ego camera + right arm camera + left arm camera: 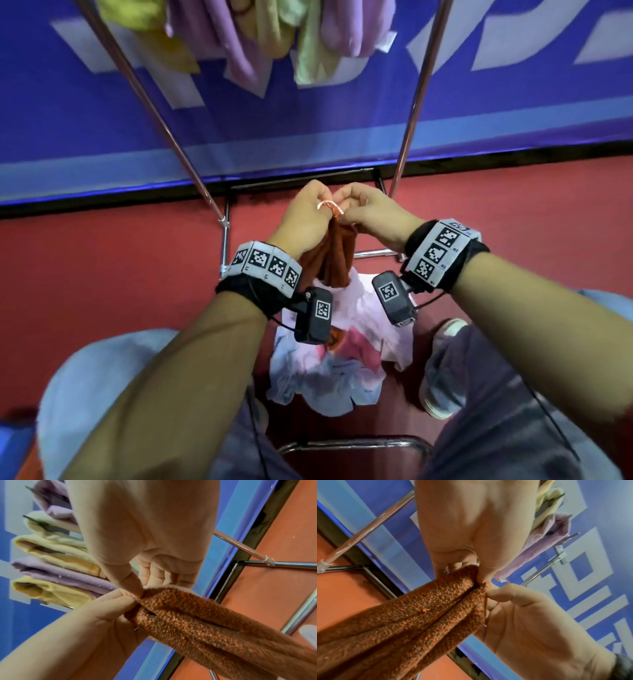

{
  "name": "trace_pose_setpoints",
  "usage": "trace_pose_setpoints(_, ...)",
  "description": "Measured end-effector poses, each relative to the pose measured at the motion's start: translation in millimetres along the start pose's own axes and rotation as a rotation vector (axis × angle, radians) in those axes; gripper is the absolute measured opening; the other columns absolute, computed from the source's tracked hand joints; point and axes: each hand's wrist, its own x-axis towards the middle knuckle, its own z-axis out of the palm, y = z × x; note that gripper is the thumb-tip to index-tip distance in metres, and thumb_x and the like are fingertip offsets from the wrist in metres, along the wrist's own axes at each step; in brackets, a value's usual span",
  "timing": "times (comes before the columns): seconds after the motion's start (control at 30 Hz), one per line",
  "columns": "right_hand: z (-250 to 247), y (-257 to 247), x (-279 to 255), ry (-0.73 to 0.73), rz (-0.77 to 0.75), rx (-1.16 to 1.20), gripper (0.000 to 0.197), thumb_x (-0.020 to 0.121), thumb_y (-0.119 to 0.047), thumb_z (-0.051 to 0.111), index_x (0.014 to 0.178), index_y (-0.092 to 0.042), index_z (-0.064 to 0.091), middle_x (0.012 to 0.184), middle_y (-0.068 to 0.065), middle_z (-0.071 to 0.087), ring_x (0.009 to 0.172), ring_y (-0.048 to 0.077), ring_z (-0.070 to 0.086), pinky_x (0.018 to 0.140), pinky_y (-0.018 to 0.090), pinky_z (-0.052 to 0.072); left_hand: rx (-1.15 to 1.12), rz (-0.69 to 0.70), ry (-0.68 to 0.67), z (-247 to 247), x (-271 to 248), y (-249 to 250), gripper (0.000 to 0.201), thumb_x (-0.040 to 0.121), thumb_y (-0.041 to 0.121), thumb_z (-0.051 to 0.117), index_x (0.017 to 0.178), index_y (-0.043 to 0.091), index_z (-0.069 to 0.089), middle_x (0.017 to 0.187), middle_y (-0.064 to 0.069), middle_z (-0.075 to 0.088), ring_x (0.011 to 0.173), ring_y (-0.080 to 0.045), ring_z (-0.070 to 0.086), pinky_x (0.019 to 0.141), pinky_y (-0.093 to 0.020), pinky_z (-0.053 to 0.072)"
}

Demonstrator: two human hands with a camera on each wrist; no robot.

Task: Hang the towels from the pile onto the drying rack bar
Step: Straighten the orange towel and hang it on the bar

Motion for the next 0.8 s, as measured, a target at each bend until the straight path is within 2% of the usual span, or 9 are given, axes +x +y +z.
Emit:
trace_pose_setpoints(0.07, -2, -12, -13, -0.027, -0.049, -0.062, 0.036, 0.069, 0.011, 0.062, 0.097, -0.01, 0.056, 0.065, 0.0, 0.052, 0.054, 0.009, 0.043, 0.051, 0.022, 0.031, 0.007, 0.043, 0.025, -6, -8, 20, 0.025, 0.088, 0.004, 0.055, 0.077, 0.025, 0.048, 0.067, 0.01, 0.052, 0.06, -0.012, 0.045, 0.059, -0.03, 0.035)
trace_pose_setpoints(0.13, -3, -22, -25, -0.036, -0.092, -0.134, 0.041, 0.066, 0.01, 0.064, 0.101, -0.01, 0.055, 0.066, 0.001, 0.054, 0.055, 0.01, 0.046, 0.052, 0.022, 0.038, -0.006, 0.083, 0.069, -14, -16, 40, 0.022, 0.089, 0.003, 0.052, 0.08, 0.024, 0.049, 0.067, 0.009, 0.052, 0.059, -0.011, 0.045, 0.06, -0.029, 0.035)
trace_pose_setpoints(0.27, -4, -29, -41, -0.001, -0.107, -0.282, 0.041, 0.071, 0.017, 0.064, 0.1, -0.01, 0.053, 0.077, 0.01, 0.063, 0.064, 0.024, 0.059, 0.063, 0.044, 0.05, -0.01, 0.167, 0.176, -34, -29, 82, 0.015, 0.091, 0.006, 0.048, 0.087, 0.019, 0.052, 0.072, 0.009, 0.053, 0.064, -0.007, 0.049, 0.06, -0.023, 0.037)
trace_pose_setpoints(0.33, -6, -31, -46, 0.07, -0.097, -0.351, 0.04, 0.069, 0.01, 0.066, 0.101, -0.011, 0.055, 0.08, 0.015, 0.062, 0.067, 0.027, 0.058, 0.063, 0.048, 0.052, -0.019, 0.199, 0.215, -44, -34, 99, 0.015, 0.09, 0.008, 0.048, 0.086, 0.021, 0.052, 0.071, 0.009, 0.052, 0.063, -0.007, 0.049, 0.057, -0.022, 0.037)
trace_pose_setpoints(0.4, -13, -35, -48, 0.153, -0.11, -0.481, 0.032, 0.067, -0.002, 0.073, 0.094, -0.014, 0.059, 0.076, 0.009, 0.061, 0.067, 0.022, 0.057, 0.068, 0.046, 0.053, -0.063, 0.211, 0.25, -53, -38, 109, 0.015, 0.088, 0.009, 0.048, 0.084, 0.023, 0.052, 0.068, 0.009, 0.052, 0.061, -0.01, 0.049, 0.056, -0.025, 0.039)
trace_pose_setpoints(0.47, -21, -42, -52, 0.198, -0.112, -0.609, 0.014, 0.075, -0.007, 0.076, 0.078, -0.012, 0.063, 0.066, 0.0, 0.056, 0.061, 0.014, 0.049, 0.065, 0.034, 0.045, -0.075, 0.208, 0.269, -63, -44, 113, 0.014, 0.087, 0.011, 0.048, 0.084, 0.024, 0.052, 0.067, 0.009, 0.054, 0.062, -0.013, 0.05, 0.058, -0.029, 0.041)
trace_pose_setpoints(0.57, -29, -61, -60, 0.301, -0.133, -0.687, 0.032, 0.082, -0.014, 0.074, 0.057, -0.016, 0.054, 0.055, -0.006, 0.045, 0.052, 0.008, 0.04, 0.054, 0.027, 0.033, -0.031, 0.193, 0.29, -76, -51, 114, 0.014, 0.087, 0.011, 0.047, 0.086, 0.023, 0.054, 0.07, 0.008, 0.056, 0.067, -0.016, 0.052, 0.059, -0.031, 0.04)
trace_pose_setpoints(0.7, -26, -90, -65, 0.315, -0.176, -0.596, 0.024, 0.085, -0.008, 0.068, 0.064, -0.016, 0.061, 0.06, -0.001, 0.051, 0.056, 0.013, 0.047, 0.06, 0.028, 0.043, 0.037, 0.159, 0.326, -89, -58, 109, 0.015, 0.087, 0.01, 0.051, 0.083, 0.024, 0.056, 0.074, 0.007, 0.059, 0.07, -0.009, 0.054, 0.057, -0.021, 0.037)
trace_pose_setpoints(0.8, -14, -117, -71, 0.22, -0.25, -0.59, 0.011, 0.087, -0.006, 0.064, 0.078, -0.008, 0.069, 0.068, 0.004, 0.06, 0.058, 0.01, 0.052, 0.059, 0.025, 0.046, 0.085, 0.104, 0.295, -91, -61, 107, 0.011, 0.084, 0.01, 0.056, 0.081, 0.02, 0.061, 0.075, 0.007, 0.061, 0.073, -0.013, 0.057, 0.057, -0.023, 0.038)
